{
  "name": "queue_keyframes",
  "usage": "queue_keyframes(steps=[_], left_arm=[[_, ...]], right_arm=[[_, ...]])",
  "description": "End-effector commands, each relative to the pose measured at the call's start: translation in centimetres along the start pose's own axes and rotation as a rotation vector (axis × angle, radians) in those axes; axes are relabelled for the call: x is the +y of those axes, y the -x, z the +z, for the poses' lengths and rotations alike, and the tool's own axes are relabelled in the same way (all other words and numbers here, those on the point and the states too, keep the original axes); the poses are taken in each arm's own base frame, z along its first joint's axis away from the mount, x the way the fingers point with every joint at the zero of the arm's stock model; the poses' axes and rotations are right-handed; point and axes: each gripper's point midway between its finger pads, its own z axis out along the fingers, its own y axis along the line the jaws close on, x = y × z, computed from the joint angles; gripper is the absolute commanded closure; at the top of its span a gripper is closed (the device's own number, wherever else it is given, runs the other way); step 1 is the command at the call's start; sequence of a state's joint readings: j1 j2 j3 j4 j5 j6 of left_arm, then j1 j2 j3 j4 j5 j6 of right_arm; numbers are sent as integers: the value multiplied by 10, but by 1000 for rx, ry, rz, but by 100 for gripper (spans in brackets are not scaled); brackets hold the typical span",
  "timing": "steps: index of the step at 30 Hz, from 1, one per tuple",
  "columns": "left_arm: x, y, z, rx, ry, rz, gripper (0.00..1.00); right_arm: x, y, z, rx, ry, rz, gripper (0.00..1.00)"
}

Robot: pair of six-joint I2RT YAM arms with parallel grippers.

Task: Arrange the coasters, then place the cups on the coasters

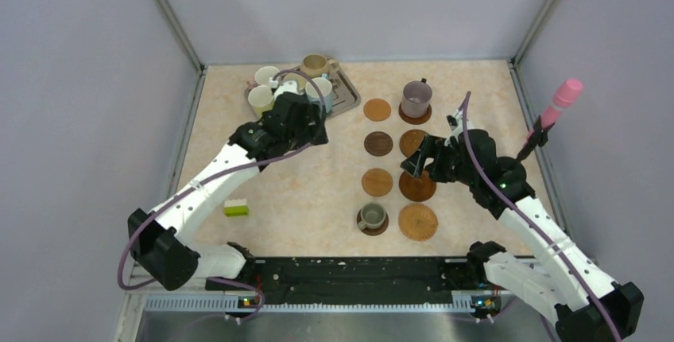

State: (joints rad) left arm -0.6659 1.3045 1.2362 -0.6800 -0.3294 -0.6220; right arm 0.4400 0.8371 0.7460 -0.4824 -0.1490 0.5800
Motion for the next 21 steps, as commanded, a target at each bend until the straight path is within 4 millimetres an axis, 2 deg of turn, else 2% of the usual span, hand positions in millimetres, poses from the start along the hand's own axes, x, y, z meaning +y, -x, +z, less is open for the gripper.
queue_keyframes(steps=[1, 3, 7, 10, 14, 16, 21], left_arm=[[27, 38, 11, -78, 25, -95, 1], [46, 53, 22, -107, 77, -134, 2], [80, 85, 40, -172, 143, -180, 10], [119, 110, 53, -213, 219, -230, 19], [168, 128, 71, -215, 318, -291, 31], [183, 129, 85, -192, 311, -342, 35], [200, 145, 112, -216, 262, -398, 39]], right_arm=[[11, 16, -8, -58, 39, -34, 19], [13, 20, -10, -71, 40, -38, 19], [12, 16, -9, -60, 44, -37, 19], [11, 11, -9, -51, 50, -37, 19], [10, 9, -10, -53, 53, -40, 19], [9, 10, -10, -58, 49, -39, 19], [11, 11, -5, -58, 59, -38, 19]])
